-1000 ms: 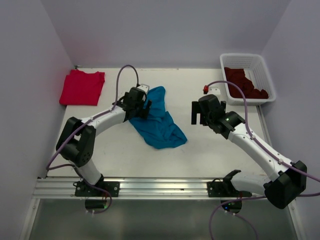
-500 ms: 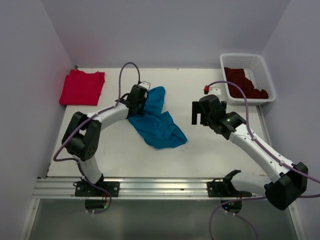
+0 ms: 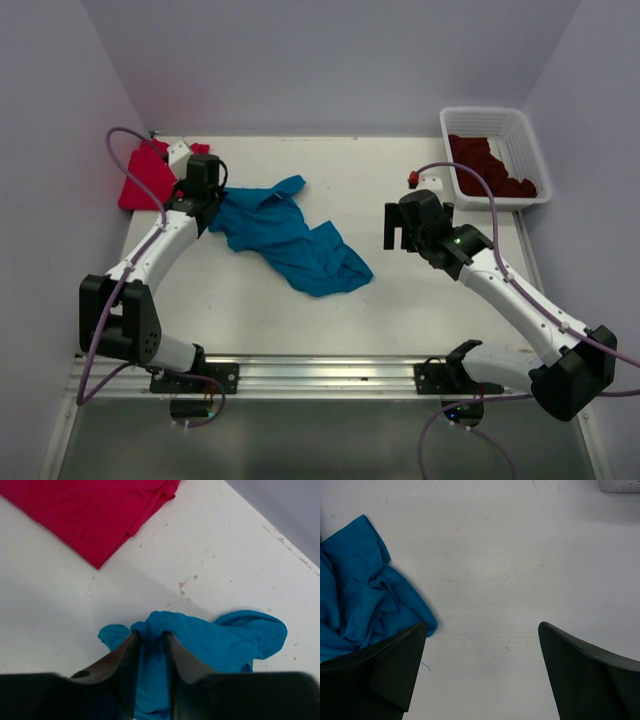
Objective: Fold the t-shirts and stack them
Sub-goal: Flatten the tshirt out
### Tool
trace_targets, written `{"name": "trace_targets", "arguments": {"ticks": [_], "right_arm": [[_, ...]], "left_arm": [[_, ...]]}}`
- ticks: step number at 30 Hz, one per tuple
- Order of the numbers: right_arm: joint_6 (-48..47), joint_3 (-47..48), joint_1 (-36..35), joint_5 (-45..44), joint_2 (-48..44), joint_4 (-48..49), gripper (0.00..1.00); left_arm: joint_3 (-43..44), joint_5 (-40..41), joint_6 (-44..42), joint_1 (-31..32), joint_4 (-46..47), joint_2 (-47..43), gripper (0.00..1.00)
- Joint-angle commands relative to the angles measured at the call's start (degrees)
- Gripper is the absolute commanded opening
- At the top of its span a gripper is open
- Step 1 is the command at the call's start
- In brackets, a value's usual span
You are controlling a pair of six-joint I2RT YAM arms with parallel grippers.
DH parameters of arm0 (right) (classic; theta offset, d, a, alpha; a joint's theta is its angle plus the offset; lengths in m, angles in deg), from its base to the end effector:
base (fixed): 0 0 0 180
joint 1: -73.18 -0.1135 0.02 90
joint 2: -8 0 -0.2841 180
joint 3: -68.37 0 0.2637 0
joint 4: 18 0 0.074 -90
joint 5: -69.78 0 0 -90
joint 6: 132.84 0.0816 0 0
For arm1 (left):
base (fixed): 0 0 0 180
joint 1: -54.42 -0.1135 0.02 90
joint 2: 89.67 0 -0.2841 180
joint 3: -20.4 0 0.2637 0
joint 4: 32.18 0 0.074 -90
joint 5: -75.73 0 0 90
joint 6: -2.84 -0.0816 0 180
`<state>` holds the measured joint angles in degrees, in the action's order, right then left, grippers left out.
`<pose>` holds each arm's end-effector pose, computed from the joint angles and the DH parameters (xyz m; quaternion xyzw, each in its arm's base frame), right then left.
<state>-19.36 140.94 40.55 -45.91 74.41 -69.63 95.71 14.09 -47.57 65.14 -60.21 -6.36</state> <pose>0.2481 0.1168 0.2970 0.0120 0.9061 -0.0078 0.4228 0.3668 -0.0300 0.2732 -0.3230 0.8090 0.0106 0.4910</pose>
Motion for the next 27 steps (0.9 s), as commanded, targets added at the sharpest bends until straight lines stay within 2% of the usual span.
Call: {"name": "trace_targets", "arguments": {"ticks": [1, 3, 4, 7, 8, 10, 13, 17, 20, 23, 27], "right_arm": [[-0.4, -0.2, 0.0, 1.2, 0.8, 1.4, 0.99], [-0.4, -0.3, 0.0, 1.3, 1.1, 1.6, 0.99], [-0.3, -0.3, -0.1, 1.5, 1.2, 1.7, 0.99], [0.0, -0.4, -0.1, 1.8, 1.3, 1.9, 0.99], [0.0, -0.4, -0.1, 2.0, 1.4, 2.0, 0.99], [0.2, -0.4, -0.1, 2.2, 1.6, 2.2, 0.99], [0.3, -0.3, 0.0, 2.8, 1.9, 2.6, 0.99], [0.7, 0.0, -0.1, 3.2, 2.4, 3.0, 0.99], [0.8, 0.0, -0.2, 3.2, 2.2, 2.6, 0.99], [0.7, -0.1, -0.1, 2.7, 1.6, 2.1, 0.99], [0.4, -0.2, -0.1, 2.1, 0.7, 1.2, 0.99]], "left_arm": [[-2.3, 1.5, 11.0, -1.3, -5.5, -1.4, 0.36], [-4.8, 0.4, 12.2, -1.4, -6.0, -3.4, 0.72], [-5.7, -0.8, 12.7, -1.4, -5.7, -4.4, 0.99], [-9.5, -3.8, 10.9, -1.3, -1.5, -7.4, 1.0], [-9.9, -5.0, 7.4, -1.4, 0.2, -7.8, 1.0], [-11.1, -13.4, 0.7, -1.3, 7.9, -7.6, 1.0], [-7.1, -22.9, -8.1, -1.0, 10.7, -3.0, 1.0], [6.0, -24.5, -20.4, 2.7, 3.7, 11.2, 1.0], [20.4, -23.0, -28.2, 6.8, -1.8, 20.7, 1.0], [26.5, -21.4, -34.6, 10.3, -4.4, 27.0, 1.0], [33.1, -24.9, -41.6, 11.8, -7.9, 31.9, 1.0]]}}
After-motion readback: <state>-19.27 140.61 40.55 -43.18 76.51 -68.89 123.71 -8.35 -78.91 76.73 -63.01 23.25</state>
